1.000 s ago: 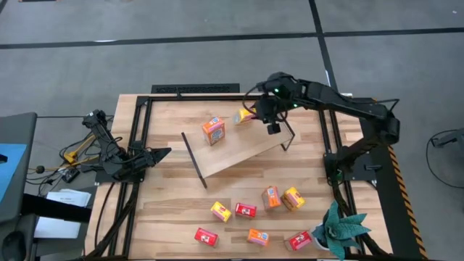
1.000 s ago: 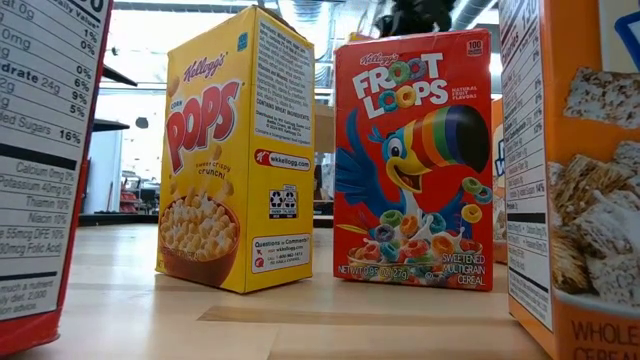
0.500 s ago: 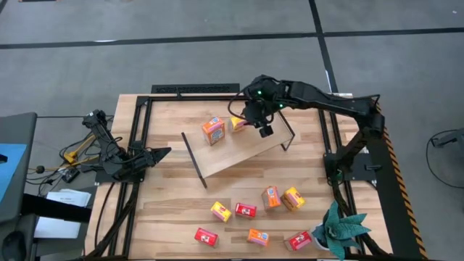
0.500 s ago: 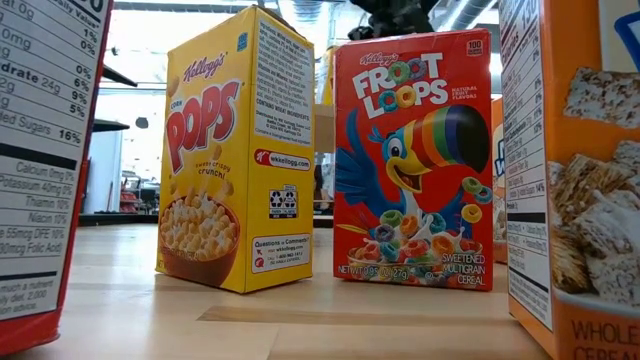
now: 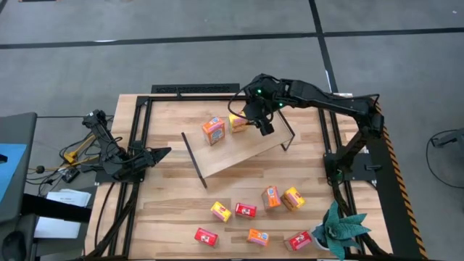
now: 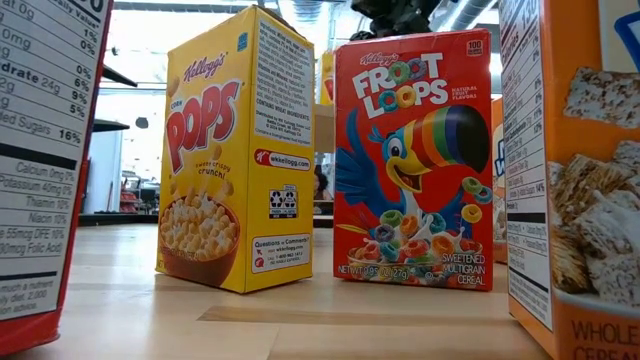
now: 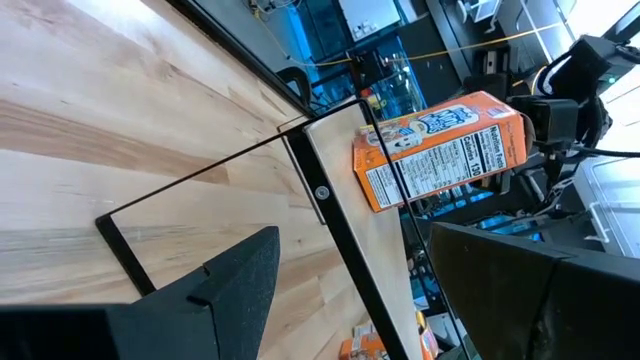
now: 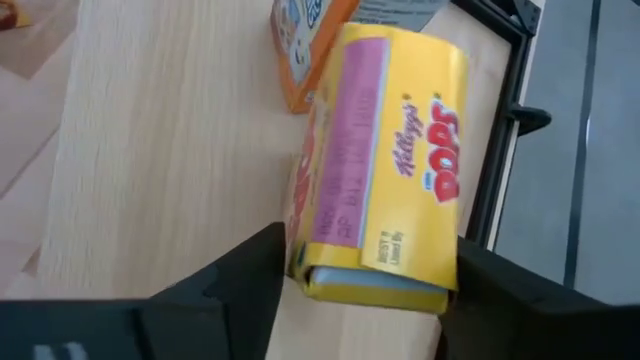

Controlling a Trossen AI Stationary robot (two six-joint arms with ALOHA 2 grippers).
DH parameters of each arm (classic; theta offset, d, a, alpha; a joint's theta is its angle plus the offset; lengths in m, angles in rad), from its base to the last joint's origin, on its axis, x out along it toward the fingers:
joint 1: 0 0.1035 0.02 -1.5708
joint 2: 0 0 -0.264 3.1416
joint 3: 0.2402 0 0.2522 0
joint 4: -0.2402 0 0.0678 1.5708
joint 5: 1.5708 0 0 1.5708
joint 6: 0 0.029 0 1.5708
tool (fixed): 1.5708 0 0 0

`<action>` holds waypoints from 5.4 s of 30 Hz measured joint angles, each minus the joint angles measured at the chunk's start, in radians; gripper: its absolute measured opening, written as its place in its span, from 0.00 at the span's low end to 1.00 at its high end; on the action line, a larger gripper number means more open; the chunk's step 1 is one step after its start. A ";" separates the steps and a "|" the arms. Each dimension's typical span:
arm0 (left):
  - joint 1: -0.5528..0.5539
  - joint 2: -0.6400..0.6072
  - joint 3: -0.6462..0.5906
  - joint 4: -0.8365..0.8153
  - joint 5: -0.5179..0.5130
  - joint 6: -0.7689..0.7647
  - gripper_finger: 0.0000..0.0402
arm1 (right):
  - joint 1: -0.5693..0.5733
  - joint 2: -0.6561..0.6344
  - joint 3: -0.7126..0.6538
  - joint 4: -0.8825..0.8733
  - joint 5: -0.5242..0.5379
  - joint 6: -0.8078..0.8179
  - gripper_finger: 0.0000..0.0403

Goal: Stack cereal on shelf
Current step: Put the top yellow cereal box on the shelf, then put the right red cereal box on the shelf

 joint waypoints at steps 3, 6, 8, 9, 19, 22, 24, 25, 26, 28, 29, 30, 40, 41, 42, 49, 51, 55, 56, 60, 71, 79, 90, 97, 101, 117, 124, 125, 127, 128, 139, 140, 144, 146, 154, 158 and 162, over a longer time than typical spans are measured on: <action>0.000 0.000 0.000 0.000 -0.001 0.000 0.62 | 0.001 0.000 0.022 0.003 0.014 -0.003 0.69; 0.000 0.000 0.000 0.000 -0.004 0.000 0.62 | 0.003 0.000 0.057 0.001 0.058 -0.006 0.71; 0.000 0.000 0.000 0.000 -0.004 0.000 0.62 | 0.003 0.000 0.092 -0.014 0.083 -0.006 0.71; 0.000 0.000 0.000 0.000 -0.004 0.000 0.62 | 0.003 -0.004 0.110 -0.032 0.087 -0.006 0.71; 0.000 0.000 0.000 -0.003 -0.011 0.025 0.62 | -0.007 -0.133 0.141 -0.155 -0.027 0.243 0.59; 0.000 0.000 0.000 -0.005 -0.018 0.029 0.62 | -0.019 -0.198 0.025 -0.110 -0.115 0.306 0.45; 0.000 0.000 0.000 -0.006 -0.028 0.030 0.62 | -0.024 -0.242 -0.083 -0.029 -0.134 0.328 0.35; 0.000 0.000 0.000 -0.008 -0.033 0.029 0.62 | -0.025 -0.264 -0.138 0.018 -0.140 0.343 0.30; 0.000 0.000 0.000 -0.009 -0.035 0.029 0.62 | -0.025 -0.286 -0.197 0.074 -0.148 0.358 0.25; 0.000 0.000 0.000 -0.009 -0.037 0.026 0.62 | -0.025 -0.322 -0.297 0.198 -0.158 0.390 0.18; 0.000 0.000 0.000 -0.009 -0.037 0.026 0.62 | -0.025 -0.337 -0.342 0.248 -0.159 0.402 0.15; 0.000 0.000 0.000 -0.009 -0.037 0.024 0.62 | -0.022 -0.347 -0.381 0.289 -0.160 0.416 0.12; 0.000 0.000 0.000 -0.009 -0.037 0.001 0.62 | -0.023 -0.289 -0.512 0.515 -0.162 0.467 0.04; 0.000 0.000 0.000 -0.010 -0.037 0.001 0.62 | -0.023 -0.279 -0.512 0.518 -0.162 0.467 0.05; 0.000 0.000 0.000 -0.010 -0.037 0.003 0.62 | -0.023 -0.270 -0.512 0.524 -0.163 0.467 0.07; 0.000 0.000 0.000 -0.010 -0.038 0.007 0.62 | -0.039 -0.216 -0.512 0.539 -0.161 0.461 0.08; 0.000 0.000 0.000 -0.011 -0.039 0.007 0.62 | -0.044 -0.213 -0.512 0.534 -0.160 0.449 0.07; 0.000 0.000 0.000 -0.012 -0.044 0.008 0.62 | -0.052 -0.214 -0.512 0.539 -0.155 0.424 0.04; 0.000 0.000 0.000 -0.013 -0.048 0.008 0.62 | -0.056 -0.215 -0.512 0.539 -0.154 0.423 0.04; 0.000 0.000 0.000 -0.017 -0.065 0.008 0.62 | -0.075 -0.216 -0.512 0.539 -0.153 0.423 0.06; 0.000 0.000 0.000 -0.018 -0.066 0.008 0.62 | -0.072 -0.238 -0.498 0.518 -0.156 0.468 0.07; 0.000 0.000 0.000 -0.018 -0.064 0.008 0.62 | 0.085 -0.311 -0.476 0.510 -0.095 0.550 0.05; 0.000 0.000 0.000 -0.003 -0.005 -0.008 0.62 | 0.362 -0.398 -0.478 0.030 -0.078 0.696 0.06; 0.000 0.000 0.000 -0.003 -0.008 -0.004 0.62 | 0.562 -0.478 -0.478 -0.238 -0.060 1.022 0.09; 0.000 0.000 0.000 -0.003 -0.008 0.013 0.62 | 0.709 -0.505 -0.478 -0.282 -0.115 1.155 0.23; 0.000 0.000 0.000 -0.002 -0.006 0.020 0.62 | 0.945 -0.356 -0.469 -0.030 -0.022 1.226 0.63; 0.000 0.000 0.000 0.005 0.017 0.000 0.62 | 0.996 -0.234 -0.325 -0.061 -0.027 1.220 0.59; 0.000 0.000 0.000 0.007 0.026 0.000 0.62 | 1.007 -0.216 -0.301 -0.087 -0.027 1.221 0.59; 0.000 0.000 0.000 0.011 0.041 0.001 0.62 | 1.026 -0.182 -0.262 -0.123 -0.025 1.237 0.58; 0.000 0.000 0.000 0.013 0.049 0.006 0.62 | 1.034 -0.167 -0.244 -0.134 -0.023 1.255 0.57; 0.000 0.000 0.000 0.038 0.150 0.083 0.62 | 1.113 -0.029 -0.156 -0.143 0.077 1.366 0.52; 0.000 0.000 0.000 0.040 0.159 0.088 0.62 | 1.121 -0.013 -0.156 -0.138 0.075 1.367 0.52; 0.000 0.000 0.000 0.045 0.177 0.106 0.62 | 1.153 0.041 -0.156 -0.133 0.045 1.396 0.51; 0.000 0.000 0.000 0.045 0.179 0.112 0.62 | 1.159 0.062 -0.156 -0.134 0.033 1.420 0.52; 0.000 0.000 0.000 0.045 0.179 0.149 0.62 | 1.152 0.077 -0.156 -0.096 0.023 1.469 0.62; 0.000 0.000 0.000 0.045 0.179 0.150 0.62 | 1.170 0.077 -0.156 -0.089 0.008 1.502 0.72; -0.001 0.000 0.000 0.045 0.180 0.151 0.62 | 1.194 0.081 -0.156 -0.076 0.018 1.513 0.79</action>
